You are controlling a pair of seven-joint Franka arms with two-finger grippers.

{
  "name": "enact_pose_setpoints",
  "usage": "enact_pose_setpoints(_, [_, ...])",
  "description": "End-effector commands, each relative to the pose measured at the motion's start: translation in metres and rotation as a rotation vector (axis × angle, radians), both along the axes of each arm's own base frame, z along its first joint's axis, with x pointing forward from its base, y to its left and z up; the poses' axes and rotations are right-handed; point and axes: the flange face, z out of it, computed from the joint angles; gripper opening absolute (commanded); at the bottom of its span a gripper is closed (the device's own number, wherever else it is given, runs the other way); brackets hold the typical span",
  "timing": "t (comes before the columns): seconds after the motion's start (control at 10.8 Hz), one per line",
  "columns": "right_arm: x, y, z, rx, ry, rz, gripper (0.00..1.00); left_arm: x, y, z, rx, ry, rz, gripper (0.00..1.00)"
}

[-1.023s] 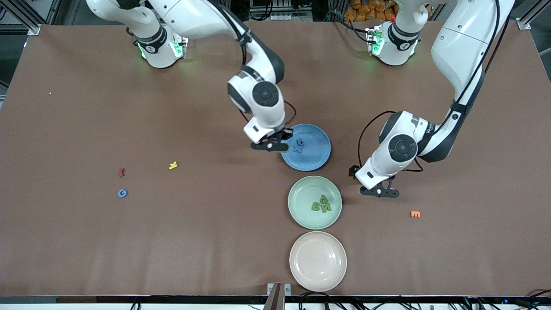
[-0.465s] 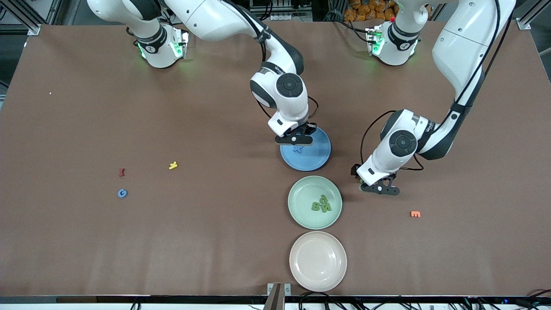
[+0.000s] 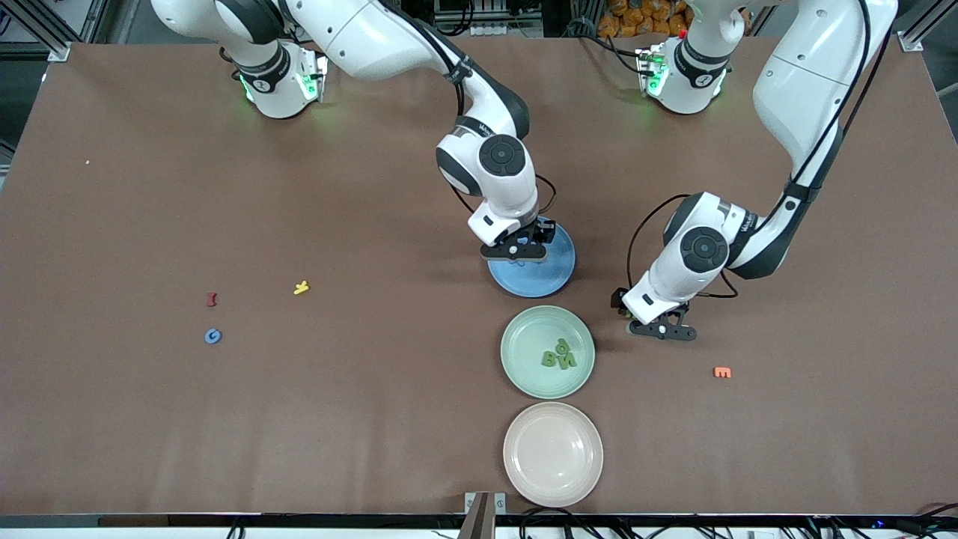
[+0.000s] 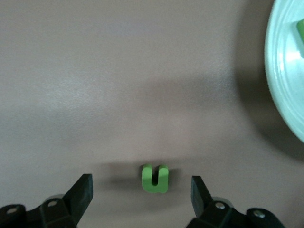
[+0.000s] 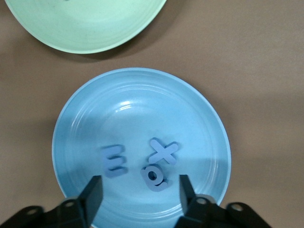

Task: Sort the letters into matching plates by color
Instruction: 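Grasp green U with the left gripper while the right gripper grasps blue G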

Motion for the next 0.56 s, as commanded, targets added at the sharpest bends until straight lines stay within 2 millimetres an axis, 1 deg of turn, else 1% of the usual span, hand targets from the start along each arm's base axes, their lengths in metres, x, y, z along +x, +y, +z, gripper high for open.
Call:
enact_pose_setpoints(0.0, [0.012, -0.005, 0.007, 0.006, -0.003, 0.025, 1.0, -0.002, -0.001, -0.013, -0.022, -0.017, 0.004, 0.9])
enact_pose_setpoints(0.09, [0.026, -0.02, 0.011, -0.009, 0.003, 0.051, 1.0, -0.002, -0.003, -0.018, -0.026, -0.013, 0.002, 0.88])
enact_pose_setpoints(0.28, [0.055, -0.057, 0.017, -0.06, 0.03, 0.115, 1.0, -0.003, -0.005, -0.019, -0.03, -0.014, 0.0, 0.86])
enact_pose_setpoints(0.37, [0.075, -0.078, 0.021, -0.073, 0.033, 0.113, 1.0, -0.004, -0.003, -0.022, -0.03, -0.01, -0.001, 0.8])
enact_pose_setpoints(0.46, [0.093, -0.1, 0.024, -0.078, 0.034, 0.106, 1.0, -0.003, -0.003, -0.022, -0.031, -0.011, -0.001, 0.68])
